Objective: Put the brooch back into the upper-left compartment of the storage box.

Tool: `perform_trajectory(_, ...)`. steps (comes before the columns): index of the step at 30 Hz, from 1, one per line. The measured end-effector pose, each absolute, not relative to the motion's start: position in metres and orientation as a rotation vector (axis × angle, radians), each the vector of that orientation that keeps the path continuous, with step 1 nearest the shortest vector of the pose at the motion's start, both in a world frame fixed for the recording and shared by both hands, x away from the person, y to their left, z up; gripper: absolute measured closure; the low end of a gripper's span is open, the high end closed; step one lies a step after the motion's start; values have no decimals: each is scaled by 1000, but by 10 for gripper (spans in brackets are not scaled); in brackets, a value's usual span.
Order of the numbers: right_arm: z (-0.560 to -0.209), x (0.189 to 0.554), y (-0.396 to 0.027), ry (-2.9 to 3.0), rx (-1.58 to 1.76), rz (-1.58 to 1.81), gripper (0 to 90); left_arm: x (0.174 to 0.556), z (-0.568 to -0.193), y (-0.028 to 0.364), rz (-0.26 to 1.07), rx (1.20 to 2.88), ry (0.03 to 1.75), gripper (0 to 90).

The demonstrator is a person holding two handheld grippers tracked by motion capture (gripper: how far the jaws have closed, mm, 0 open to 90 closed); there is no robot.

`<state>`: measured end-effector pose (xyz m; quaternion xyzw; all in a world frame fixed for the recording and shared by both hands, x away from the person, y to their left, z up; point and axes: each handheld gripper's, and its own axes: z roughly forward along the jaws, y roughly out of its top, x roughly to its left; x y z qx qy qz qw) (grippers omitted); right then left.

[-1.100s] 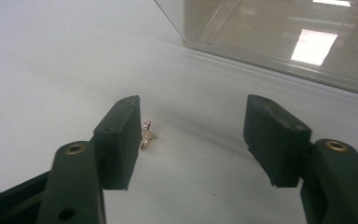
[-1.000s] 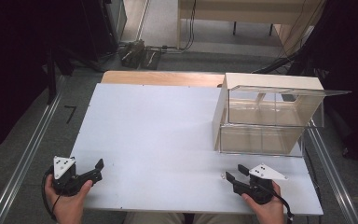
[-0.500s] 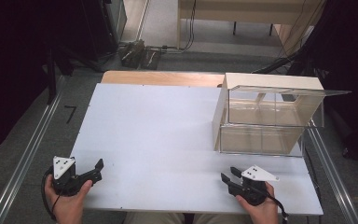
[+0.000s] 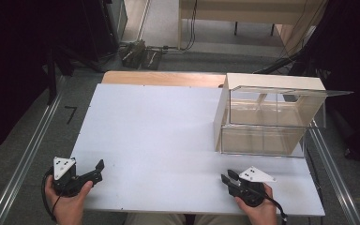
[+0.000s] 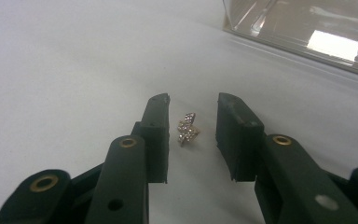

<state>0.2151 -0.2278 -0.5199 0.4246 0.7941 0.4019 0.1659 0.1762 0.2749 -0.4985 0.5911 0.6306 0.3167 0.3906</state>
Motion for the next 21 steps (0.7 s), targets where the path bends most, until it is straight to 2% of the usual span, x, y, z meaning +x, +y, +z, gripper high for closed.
perform_trajectory(12,-521,215,-224,2244,1222,1103,776,176,-499,275,802,1499,1601,27)
perform_trajectory(21,-521,213,-222,2239,1197,1084,806,176,-499,275,802,1501,1601,27)
